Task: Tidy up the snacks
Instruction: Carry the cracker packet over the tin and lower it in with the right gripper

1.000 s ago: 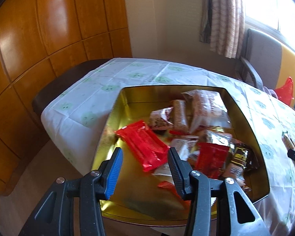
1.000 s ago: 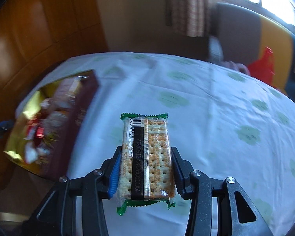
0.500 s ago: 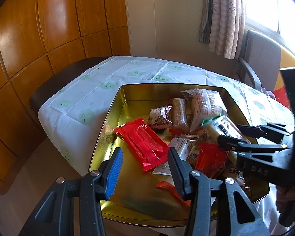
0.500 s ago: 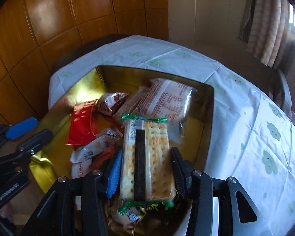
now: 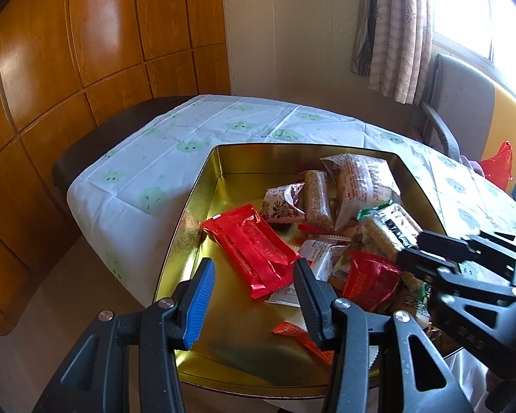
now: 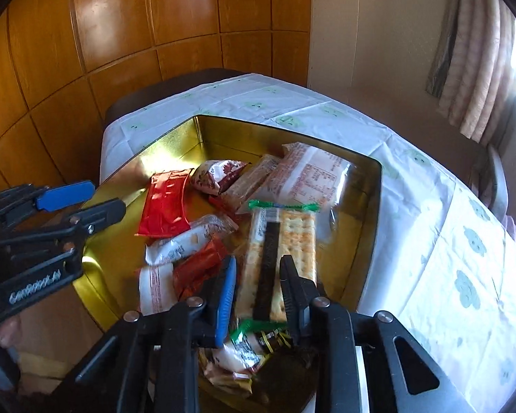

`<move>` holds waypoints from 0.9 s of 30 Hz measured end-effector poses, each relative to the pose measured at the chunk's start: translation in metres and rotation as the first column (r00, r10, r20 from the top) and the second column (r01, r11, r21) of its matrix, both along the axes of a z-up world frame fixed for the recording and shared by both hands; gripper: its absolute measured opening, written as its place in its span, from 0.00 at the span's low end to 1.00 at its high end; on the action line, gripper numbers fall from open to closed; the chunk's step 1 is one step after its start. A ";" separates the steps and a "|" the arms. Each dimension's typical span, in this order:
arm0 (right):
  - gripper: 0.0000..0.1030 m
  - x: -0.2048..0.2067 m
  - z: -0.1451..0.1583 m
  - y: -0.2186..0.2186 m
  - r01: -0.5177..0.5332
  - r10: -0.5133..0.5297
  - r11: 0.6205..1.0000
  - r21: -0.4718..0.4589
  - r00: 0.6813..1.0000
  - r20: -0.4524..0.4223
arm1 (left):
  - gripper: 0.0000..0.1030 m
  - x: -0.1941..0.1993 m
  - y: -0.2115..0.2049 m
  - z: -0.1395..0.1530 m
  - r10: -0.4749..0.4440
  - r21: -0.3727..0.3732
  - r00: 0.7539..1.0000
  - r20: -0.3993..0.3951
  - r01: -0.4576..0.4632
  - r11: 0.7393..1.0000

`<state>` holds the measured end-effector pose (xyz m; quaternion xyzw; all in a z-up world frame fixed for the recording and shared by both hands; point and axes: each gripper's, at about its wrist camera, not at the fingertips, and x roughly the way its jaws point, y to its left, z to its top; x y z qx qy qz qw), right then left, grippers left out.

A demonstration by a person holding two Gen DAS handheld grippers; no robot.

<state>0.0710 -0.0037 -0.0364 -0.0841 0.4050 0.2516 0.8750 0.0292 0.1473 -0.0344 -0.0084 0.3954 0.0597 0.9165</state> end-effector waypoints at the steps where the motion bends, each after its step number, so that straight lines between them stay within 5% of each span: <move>1: 0.26 0.003 -0.001 0.002 0.002 -0.002 1.000 0.000 1.000 0.000 | 0.47 -0.001 -0.001 0.001 -0.001 -0.001 1.000 0.003 0.001 1.000; 8: 0.26 0.013 -0.006 0.012 0.018 -0.017 1.000 -0.020 1.000 0.013 | 0.47 -0.004 -0.004 0.005 -0.009 -0.003 1.000 0.016 0.009 1.000; 11: 0.27 0.011 -0.002 0.001 0.032 -0.031 0.999 0.042 0.999 -0.027 | 0.47 -0.004 -0.005 0.007 -0.008 0.001 1.000 0.020 0.008 1.000; 15: 0.38 -0.003 -0.001 -0.009 0.033 -0.030 0.997 0.075 0.999 -0.037 | 0.47 -0.004 -0.006 0.007 -0.004 -0.001 1.000 0.022 0.004 1.000; 27: 0.40 -0.012 -0.008 0.006 0.019 -0.019 1.000 0.004 1.000 0.020 | 0.47 -0.012 -0.012 0.015 -0.012 -0.007 0.999 0.048 0.012 1.000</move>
